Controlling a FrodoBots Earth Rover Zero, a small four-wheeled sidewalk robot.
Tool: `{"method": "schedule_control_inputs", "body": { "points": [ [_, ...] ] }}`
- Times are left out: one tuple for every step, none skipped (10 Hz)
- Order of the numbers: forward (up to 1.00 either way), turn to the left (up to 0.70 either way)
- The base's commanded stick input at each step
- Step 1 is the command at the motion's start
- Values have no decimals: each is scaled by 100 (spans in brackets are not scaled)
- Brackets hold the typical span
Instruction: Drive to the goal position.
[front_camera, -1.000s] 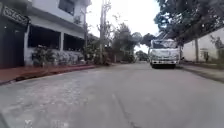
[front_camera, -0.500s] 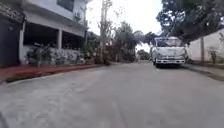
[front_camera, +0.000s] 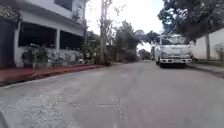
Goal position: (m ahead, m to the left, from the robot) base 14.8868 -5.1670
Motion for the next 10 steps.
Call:
{"method": "schedule_control_inputs", "body": {
  "points": [
    [85,0],
    [85,0],
    [85,0],
    [85,0],
    [85,-34],
    [85,-34],
    [85,-34],
    [85,-34],
    [85,-34],
    [85,-34]
  ]
}}
